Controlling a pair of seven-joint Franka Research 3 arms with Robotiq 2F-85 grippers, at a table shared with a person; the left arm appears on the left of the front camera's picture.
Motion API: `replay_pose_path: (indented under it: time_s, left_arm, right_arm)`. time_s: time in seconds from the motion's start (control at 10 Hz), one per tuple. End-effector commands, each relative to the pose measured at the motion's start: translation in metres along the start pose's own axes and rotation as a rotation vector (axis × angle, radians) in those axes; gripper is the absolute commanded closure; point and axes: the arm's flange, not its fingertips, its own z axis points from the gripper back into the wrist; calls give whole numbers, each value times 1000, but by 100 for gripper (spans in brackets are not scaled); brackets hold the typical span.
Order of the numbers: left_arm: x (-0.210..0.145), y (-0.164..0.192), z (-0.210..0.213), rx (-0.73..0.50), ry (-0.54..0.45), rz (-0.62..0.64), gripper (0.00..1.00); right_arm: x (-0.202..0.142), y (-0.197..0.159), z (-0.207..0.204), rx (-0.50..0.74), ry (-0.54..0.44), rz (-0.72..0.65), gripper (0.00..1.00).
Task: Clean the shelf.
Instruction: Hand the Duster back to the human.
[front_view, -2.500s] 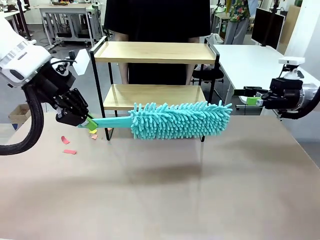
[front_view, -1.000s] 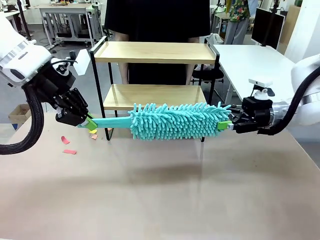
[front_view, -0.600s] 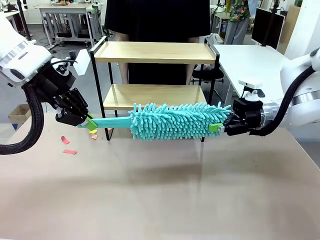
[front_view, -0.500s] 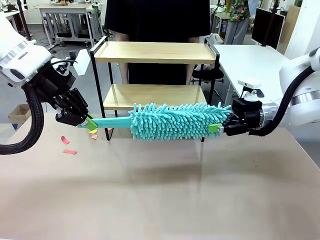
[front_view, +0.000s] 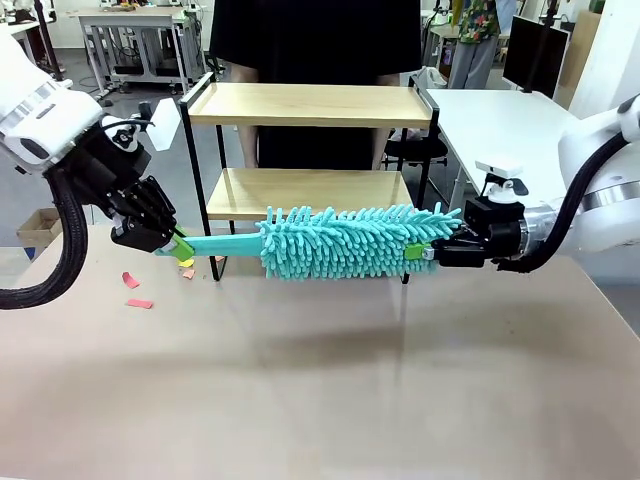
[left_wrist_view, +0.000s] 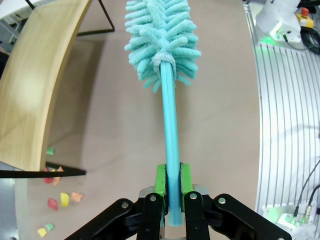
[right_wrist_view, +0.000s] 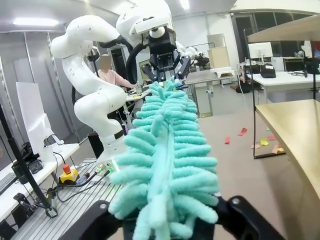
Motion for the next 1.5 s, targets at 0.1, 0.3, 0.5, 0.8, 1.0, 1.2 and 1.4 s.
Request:
replay_pose_path:
  time_s: [0.1, 0.3, 0.5, 0.8, 1.0, 1.2, 1.4]
  left_arm:
    - [-1, -2, 0, -1, -11, 2, 86]
    - [-1, -2, 0, -1, -11, 2, 86]
    - [-1, -2, 0, -1, -11, 2, 86]
    - [0, -2, 3, -6, -18, 3, 30]
    - [-15, -3, 25, -24, -127, 12, 25]
    - [-51, -6, 59, -6, -300, 46, 0]
    - [-90, -15, 82, 20, -425, 69, 0]
  right_arm:
    - [2, -1, 2, 44, 9, 9, 100]
    - [2, 0, 4, 56, 0, 20, 100]
    - [3, -2, 8, 143, -14, 35, 100]
    - [0, 2, 0, 54, 1, -4, 100]
    - [0, 2, 0, 54, 1, -4, 100]
    - [0, 2, 0, 54, 1, -4, 100]
    - [0, 2, 0, 54, 1, -4, 100]
